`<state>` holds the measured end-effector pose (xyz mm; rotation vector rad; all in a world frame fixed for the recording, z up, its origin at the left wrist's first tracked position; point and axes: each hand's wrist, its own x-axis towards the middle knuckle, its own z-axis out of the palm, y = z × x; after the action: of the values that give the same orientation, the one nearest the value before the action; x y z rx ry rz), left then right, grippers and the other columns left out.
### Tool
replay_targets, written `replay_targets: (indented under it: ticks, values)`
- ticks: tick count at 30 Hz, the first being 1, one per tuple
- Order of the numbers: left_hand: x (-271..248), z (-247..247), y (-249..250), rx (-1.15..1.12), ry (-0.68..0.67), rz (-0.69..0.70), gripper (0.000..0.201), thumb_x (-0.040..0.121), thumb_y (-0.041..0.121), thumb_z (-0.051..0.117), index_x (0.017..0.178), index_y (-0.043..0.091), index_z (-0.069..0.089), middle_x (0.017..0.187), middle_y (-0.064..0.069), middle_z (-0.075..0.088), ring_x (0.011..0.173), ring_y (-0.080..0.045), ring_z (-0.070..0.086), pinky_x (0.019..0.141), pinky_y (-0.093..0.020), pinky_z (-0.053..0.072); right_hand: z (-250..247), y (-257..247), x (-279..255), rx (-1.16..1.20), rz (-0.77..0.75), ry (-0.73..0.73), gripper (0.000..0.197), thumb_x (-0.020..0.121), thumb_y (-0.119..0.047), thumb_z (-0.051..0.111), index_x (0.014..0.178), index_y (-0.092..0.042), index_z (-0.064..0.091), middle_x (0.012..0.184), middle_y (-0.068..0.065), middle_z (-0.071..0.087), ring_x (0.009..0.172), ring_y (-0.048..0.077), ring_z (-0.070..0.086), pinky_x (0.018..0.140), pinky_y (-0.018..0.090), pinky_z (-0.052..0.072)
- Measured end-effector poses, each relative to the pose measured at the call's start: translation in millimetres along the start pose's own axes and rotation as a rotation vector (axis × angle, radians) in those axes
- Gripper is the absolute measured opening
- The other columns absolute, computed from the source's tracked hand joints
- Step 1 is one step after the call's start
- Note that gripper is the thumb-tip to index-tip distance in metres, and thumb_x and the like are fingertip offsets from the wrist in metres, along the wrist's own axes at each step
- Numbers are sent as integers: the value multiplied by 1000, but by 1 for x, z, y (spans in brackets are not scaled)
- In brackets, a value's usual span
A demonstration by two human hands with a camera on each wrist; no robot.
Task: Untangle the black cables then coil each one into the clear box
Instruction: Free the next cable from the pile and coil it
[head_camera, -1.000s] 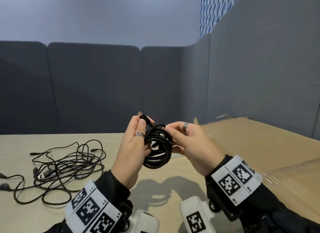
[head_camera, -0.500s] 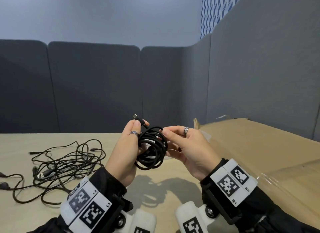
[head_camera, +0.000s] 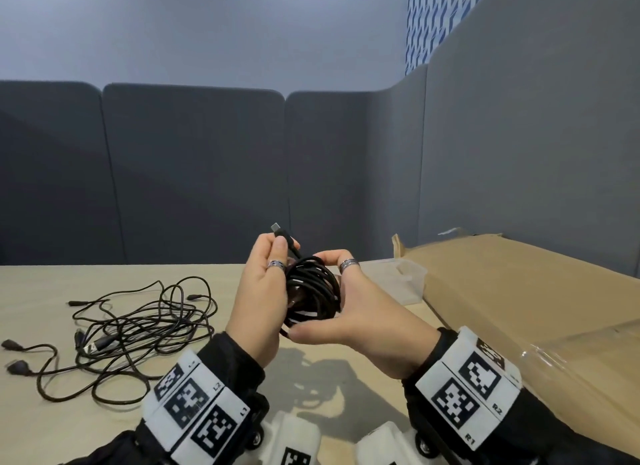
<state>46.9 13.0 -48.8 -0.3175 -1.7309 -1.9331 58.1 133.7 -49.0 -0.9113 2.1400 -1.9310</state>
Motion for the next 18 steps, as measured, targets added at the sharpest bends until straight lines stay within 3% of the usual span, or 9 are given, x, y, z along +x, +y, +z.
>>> replay_targets:
  ticks: [3,5,8,10,12,15,18]
  values:
    - [-3,2,1,6,-104,-58,26,102,27,34,85,16,51,74,-1,48,60,-9,49,48,-20,42,-6,-1,-2,-76,-17,51,57,76,13,66,114,-15,35,99,10,63,82,14,61,76,26,51]
    - [-4,3,4,19,-152,-67,25,102,25,34,86,13,49,76,-3,47,56,-8,48,45,-17,41,-10,-3,-3,-27,-33,95,50,77,6,70,112,-12,40,97,10,66,83,13,63,80,24,52]
    - [-3,2,8,-31,-149,-96,24,102,22,34,87,10,49,72,-3,48,51,-6,49,43,-16,41,-7,-4,-4,-34,-118,140,45,81,-5,70,114,-15,40,100,12,69,89,15,68,90,30,53]
    - [-3,1,10,-117,-145,-147,26,102,23,33,86,13,50,66,-1,46,47,-7,43,45,-16,36,-6,-5,-4,-187,-232,231,48,79,-16,73,111,-28,39,101,4,66,89,10,65,89,30,53]
    - [-4,1,11,-227,-159,-218,26,102,25,31,84,14,47,57,2,37,43,-6,30,47,-18,27,-10,-7,-4,-404,-343,390,46,74,-22,77,100,-35,41,101,-11,51,89,0,52,83,17,45]
    - [-6,2,13,-303,-174,-273,26,101,26,33,80,17,44,50,7,33,41,-5,24,49,-18,24,-13,-11,-7,-628,-516,480,26,74,-19,75,81,-28,52,80,-15,38,81,-1,44,75,6,32]
    - [-4,2,16,-240,-132,-226,24,98,25,39,75,20,38,50,9,33,38,-4,23,40,-14,25,-10,-9,-6,-714,-625,470,13,77,-18,73,79,-19,60,72,-13,40,70,0,43,73,6,32]
